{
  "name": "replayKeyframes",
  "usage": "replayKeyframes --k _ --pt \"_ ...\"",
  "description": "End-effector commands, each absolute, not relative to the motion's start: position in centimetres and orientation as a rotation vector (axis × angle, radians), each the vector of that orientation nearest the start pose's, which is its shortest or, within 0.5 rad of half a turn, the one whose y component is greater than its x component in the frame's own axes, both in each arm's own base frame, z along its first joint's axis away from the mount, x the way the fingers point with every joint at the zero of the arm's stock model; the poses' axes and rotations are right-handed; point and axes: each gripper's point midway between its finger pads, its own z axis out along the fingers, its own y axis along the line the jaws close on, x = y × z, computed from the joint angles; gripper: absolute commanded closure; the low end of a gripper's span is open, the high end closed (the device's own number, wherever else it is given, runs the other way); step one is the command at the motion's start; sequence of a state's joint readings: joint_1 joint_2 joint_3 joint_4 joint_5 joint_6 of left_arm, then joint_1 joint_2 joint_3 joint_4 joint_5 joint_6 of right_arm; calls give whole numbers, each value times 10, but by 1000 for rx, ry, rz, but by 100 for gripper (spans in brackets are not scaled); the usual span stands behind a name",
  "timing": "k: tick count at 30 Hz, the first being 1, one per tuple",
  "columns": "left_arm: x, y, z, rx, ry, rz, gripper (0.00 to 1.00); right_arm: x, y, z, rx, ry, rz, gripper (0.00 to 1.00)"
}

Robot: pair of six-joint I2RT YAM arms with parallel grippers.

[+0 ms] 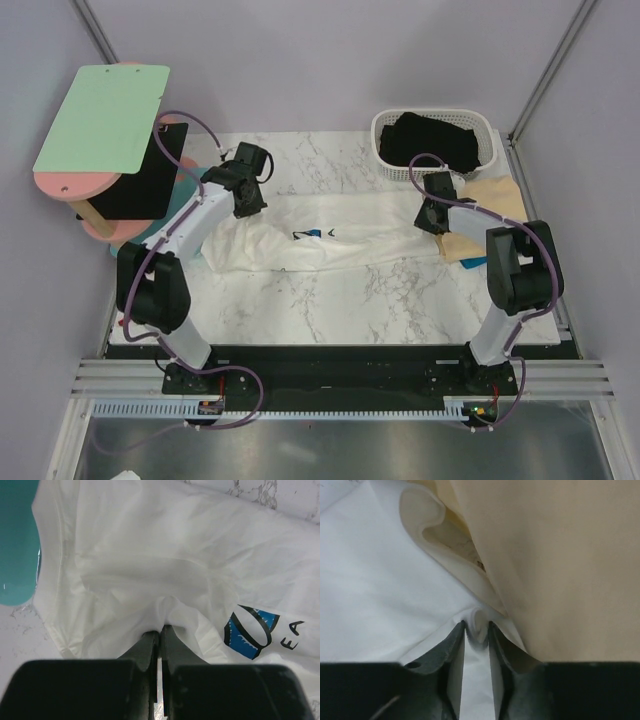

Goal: Fold and stack the t-shirts
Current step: Fold the other side of the tshirt into a rectangle

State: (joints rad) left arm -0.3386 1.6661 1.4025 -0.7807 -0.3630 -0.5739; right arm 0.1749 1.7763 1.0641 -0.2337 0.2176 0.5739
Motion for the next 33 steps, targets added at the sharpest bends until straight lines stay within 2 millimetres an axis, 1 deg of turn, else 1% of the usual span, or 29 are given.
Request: replayKeyframes --k 1,2,3,4,5,6,7,8,9,10,11,13,14,16,17,18,20,22,23,24,25,26,28,29,30,31,32,33 --pt "411 -91 166 -396 2399 88 98 427 62 43 560 2403 88 54" --pt "414 -91 169 -399 2391 86 98 429 63 45 541 2394 96 43" --pt "417 -88 170 -407 2386 95 98 429 63 53 532 2372 105 22" --pt "420 -87 164 -407 2400 108 98 427 62 54 524 2366 106 11" --pt "424 -87 165 -402 2398 111 98 428 62 58 515 2351 113 2" --pt "427 -83 161 -410 2408 123 98 428 63 68 491 2332 117 2" --pt "428 -81 157 -413 2420 132 98 427 62 71 486 2325 118 2" --pt "432 -79 148 -411 2448 151 83 427 63 76 477 2318 126 2" --pt "434 -77 142 -420 2470 148 61 427 63 86 464 2296 136 2" --pt "436 -77 138 -424 2483 155 36 426 62 90 463 2287 138 2" --pt "436 -75 132 -431 2505 194 1 425 64 100 456 2267 157 2" --pt "436 -73 131 -444 2506 211 0 424 66 107 435 2251 172 2" --pt "433 -73 134 -447 2501 207 0 424 67 115 428 2232 191 2" --pt "429 -74 143 -448 2478 202 0 422 69 118 420 2225 207 2" --pt "424 -79 144 -422 2476 204 0 421 71 123 412 2214 219 2" --pt "422 -82 154 -409 2451 186 0 421 71 123 413 2214 224 2" --pt "412 -90 156 -362 2453 191 0 418 73 122 415 2216 242 2" --pt "403 -97 164 -342 2436 175 1 416 76 120 413 2223 257 2" --pt "393 -102 159 -323 2443 195 2 416 76 120 413 2226 261 2" --pt "389 -104 159 -316 2439 201 2 415 77 118 410 2230 264 2" --pt "384 -106 165 -310 2424 194 2 413 76 116 415 2235 264 2" --pt "375 -111 158 -301 2435 201 2 411 76 114 413 2241 264 2" --pt "368 -113 157 -294 2432 193 4 408 77 109 412 2254 264 2" --pt "360 -112 148 -300 2450 204 6 407 76 108 409 2256 262 2" --pt "357 -111 143 -304 2459 206 8 406 76 106 410 2260 261 2" --pt "351 -109 134 -315 2470 210 10 404 76 105 410 2263 260 2" --pt "347 -107 128 -316 2479 215 15 403 76 105 406 2266 261 2" --pt "345 -106 123 -318 2485 223 17 402 76 103 404 2271 260 2"
